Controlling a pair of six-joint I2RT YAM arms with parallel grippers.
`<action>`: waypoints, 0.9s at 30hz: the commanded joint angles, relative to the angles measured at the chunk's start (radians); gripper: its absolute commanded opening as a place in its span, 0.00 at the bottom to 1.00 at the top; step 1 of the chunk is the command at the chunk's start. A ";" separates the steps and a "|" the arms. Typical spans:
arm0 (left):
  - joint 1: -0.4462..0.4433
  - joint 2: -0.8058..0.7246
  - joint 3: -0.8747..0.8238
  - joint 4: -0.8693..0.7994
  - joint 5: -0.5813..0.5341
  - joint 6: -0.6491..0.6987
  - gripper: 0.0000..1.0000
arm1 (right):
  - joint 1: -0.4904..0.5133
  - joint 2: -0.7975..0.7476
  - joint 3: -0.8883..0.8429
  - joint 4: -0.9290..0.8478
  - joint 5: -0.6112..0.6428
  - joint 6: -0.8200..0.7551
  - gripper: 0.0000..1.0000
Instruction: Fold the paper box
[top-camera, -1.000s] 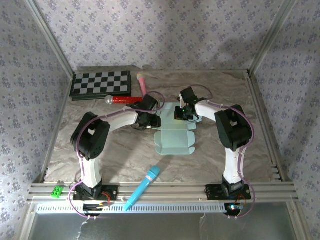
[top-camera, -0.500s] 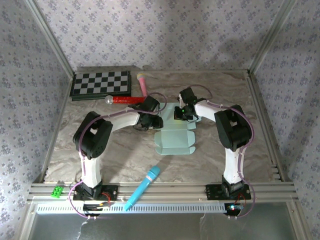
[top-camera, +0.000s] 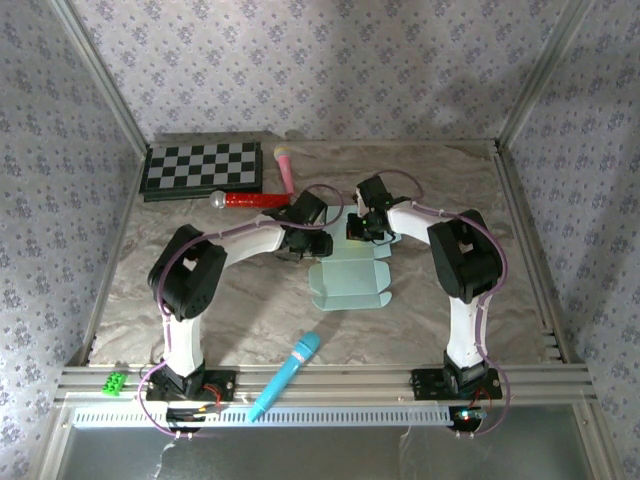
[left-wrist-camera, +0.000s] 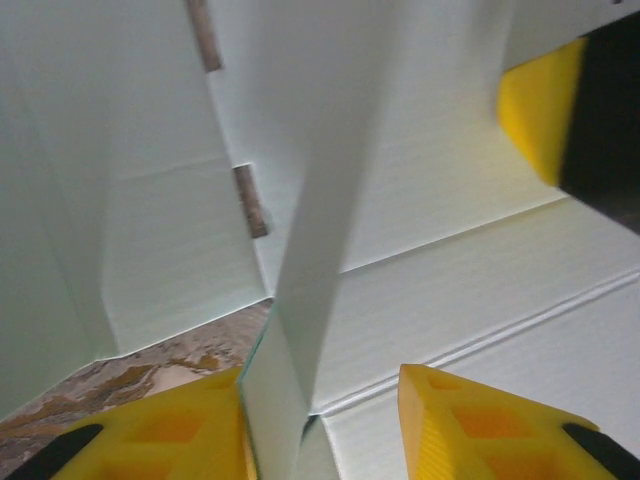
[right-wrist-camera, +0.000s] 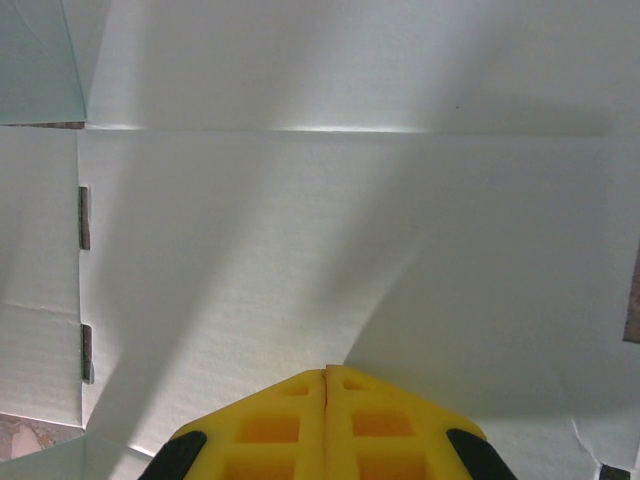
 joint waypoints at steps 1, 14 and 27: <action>-0.021 0.016 0.060 -0.028 -0.033 0.042 0.39 | 0.017 0.045 -0.032 -0.077 0.009 0.015 0.00; -0.033 0.096 0.072 -0.037 -0.032 0.034 0.35 | 0.019 0.026 -0.051 -0.063 -0.012 0.029 0.00; 0.003 0.002 0.181 -0.124 -0.086 0.118 0.46 | 0.003 -0.140 -0.122 -0.010 -0.069 0.090 0.00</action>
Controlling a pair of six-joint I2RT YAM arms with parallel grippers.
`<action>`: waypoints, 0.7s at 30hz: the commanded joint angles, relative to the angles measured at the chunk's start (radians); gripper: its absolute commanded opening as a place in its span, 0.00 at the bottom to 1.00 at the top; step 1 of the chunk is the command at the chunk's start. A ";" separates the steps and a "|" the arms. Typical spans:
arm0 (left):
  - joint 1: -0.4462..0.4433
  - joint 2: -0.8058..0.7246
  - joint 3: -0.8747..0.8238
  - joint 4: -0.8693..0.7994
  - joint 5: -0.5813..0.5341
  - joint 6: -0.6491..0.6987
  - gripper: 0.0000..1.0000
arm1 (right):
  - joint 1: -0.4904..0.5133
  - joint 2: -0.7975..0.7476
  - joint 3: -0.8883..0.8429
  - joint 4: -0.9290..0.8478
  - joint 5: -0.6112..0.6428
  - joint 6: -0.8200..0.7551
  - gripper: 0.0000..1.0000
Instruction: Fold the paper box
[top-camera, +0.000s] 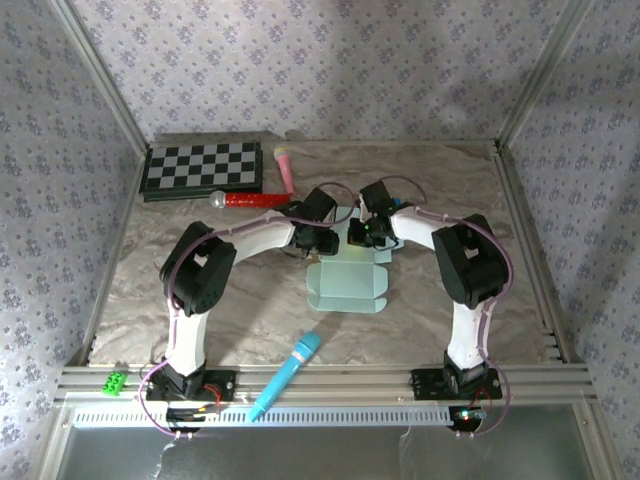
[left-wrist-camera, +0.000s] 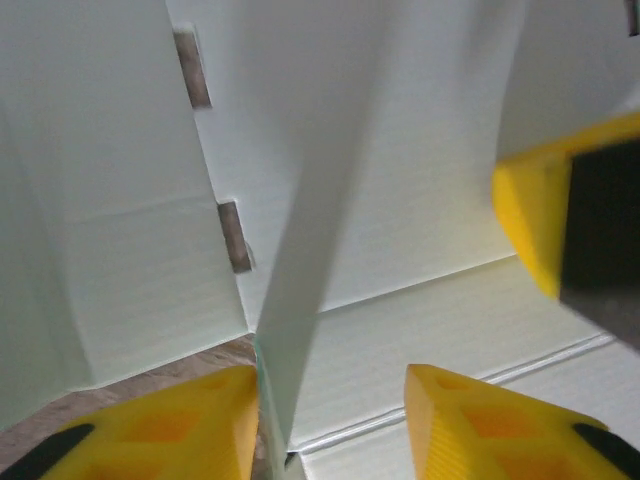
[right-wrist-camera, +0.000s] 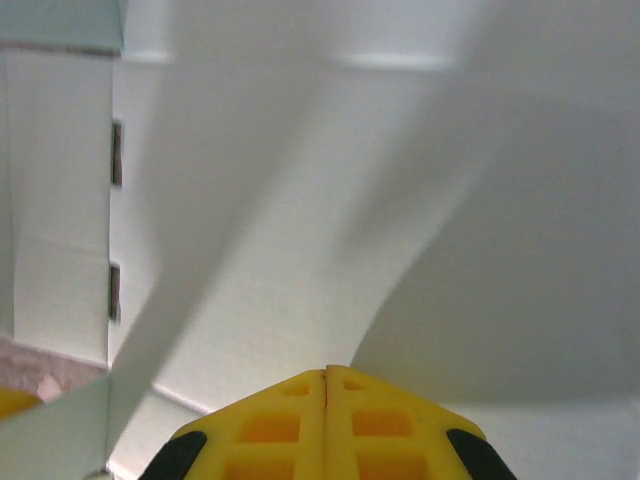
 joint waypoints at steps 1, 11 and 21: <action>0.021 -0.066 0.082 -0.061 -0.044 0.052 0.47 | -0.004 -0.075 -0.024 -0.029 -0.030 0.030 0.00; 0.030 0.103 0.322 -0.125 0.033 0.089 0.13 | -0.140 -0.112 0.003 -0.087 -0.007 -0.037 0.09; 0.035 0.352 0.582 -0.175 0.021 0.062 0.00 | -0.246 -0.016 0.155 -0.192 0.033 -0.146 0.32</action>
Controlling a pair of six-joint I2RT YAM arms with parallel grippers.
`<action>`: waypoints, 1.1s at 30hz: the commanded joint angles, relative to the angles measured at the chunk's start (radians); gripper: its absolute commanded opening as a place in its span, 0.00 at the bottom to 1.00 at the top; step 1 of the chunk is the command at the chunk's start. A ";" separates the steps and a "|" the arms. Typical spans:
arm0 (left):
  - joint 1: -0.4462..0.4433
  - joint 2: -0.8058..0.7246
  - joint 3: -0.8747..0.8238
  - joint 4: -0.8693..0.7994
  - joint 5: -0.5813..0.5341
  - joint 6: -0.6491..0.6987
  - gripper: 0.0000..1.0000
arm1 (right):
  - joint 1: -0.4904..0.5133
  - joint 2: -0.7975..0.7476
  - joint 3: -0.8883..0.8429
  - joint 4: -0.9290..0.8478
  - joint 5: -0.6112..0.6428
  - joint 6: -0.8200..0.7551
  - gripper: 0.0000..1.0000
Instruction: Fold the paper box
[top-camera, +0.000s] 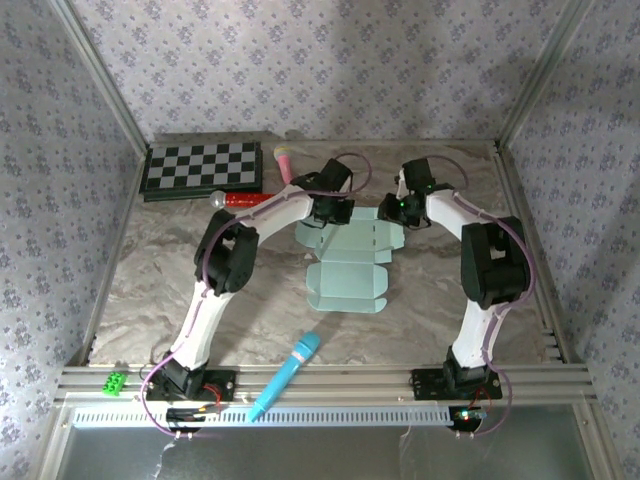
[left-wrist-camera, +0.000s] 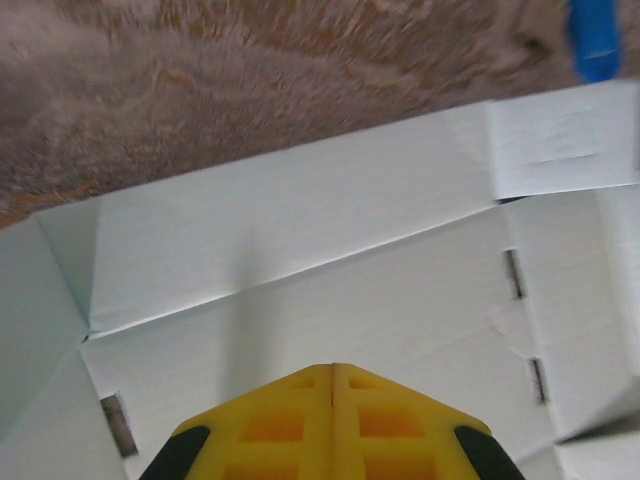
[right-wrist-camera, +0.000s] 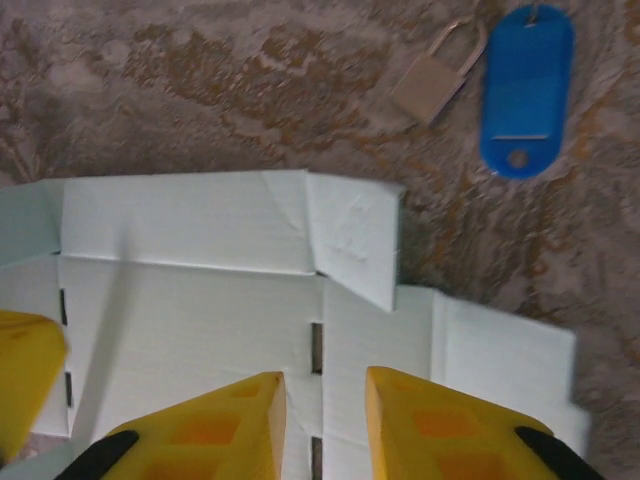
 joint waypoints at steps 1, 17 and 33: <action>0.004 0.046 0.084 -0.053 -0.016 -0.016 0.00 | -0.014 0.034 0.054 -0.076 0.022 -0.053 0.34; 0.001 0.086 -0.006 -0.033 -0.032 -0.019 0.00 | -0.029 0.189 0.223 -0.136 -0.005 -0.090 0.36; 0.002 0.099 -0.028 -0.035 -0.044 0.016 0.00 | 0.021 0.214 0.281 -0.123 -0.113 -0.126 0.25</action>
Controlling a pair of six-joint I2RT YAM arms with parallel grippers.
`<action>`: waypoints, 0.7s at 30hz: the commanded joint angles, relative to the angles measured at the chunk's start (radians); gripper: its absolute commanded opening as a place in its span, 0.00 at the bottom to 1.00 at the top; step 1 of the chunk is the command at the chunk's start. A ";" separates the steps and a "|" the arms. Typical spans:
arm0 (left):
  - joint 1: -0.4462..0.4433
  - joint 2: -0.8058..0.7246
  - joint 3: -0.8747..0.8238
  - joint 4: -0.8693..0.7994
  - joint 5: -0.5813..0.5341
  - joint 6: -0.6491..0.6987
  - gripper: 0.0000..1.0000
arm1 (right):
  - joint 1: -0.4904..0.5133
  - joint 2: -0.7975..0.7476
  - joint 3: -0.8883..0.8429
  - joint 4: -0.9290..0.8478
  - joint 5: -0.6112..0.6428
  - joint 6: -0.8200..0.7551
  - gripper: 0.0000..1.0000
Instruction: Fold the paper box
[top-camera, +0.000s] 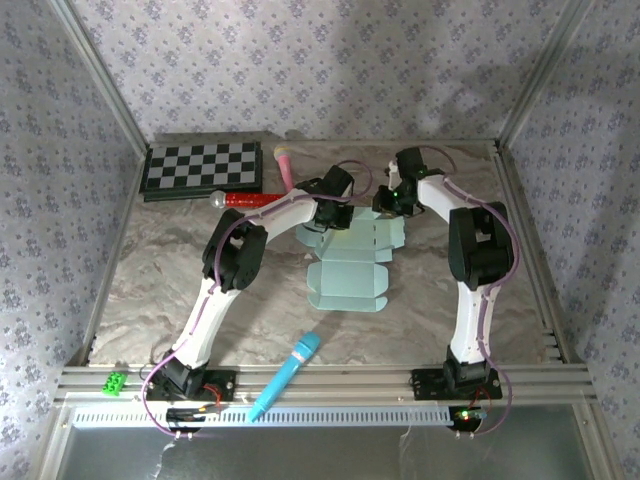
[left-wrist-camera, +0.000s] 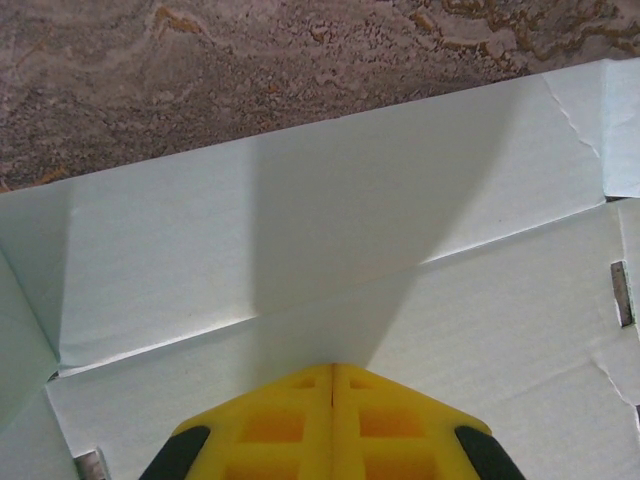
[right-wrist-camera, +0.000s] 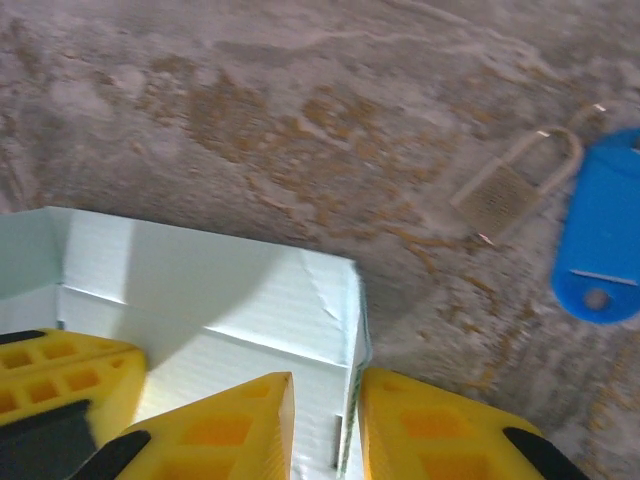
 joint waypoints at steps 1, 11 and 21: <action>0.000 0.032 -0.035 -0.057 -0.027 0.023 0.00 | 0.016 0.030 0.043 -0.021 -0.059 -0.027 0.25; -0.001 0.032 -0.054 -0.044 -0.009 0.033 0.00 | 0.012 0.097 0.067 -0.027 -0.154 -0.002 0.24; -0.003 -0.014 0.009 -0.087 0.032 0.094 0.03 | -0.003 -0.158 -0.100 -0.004 -0.074 -0.005 0.28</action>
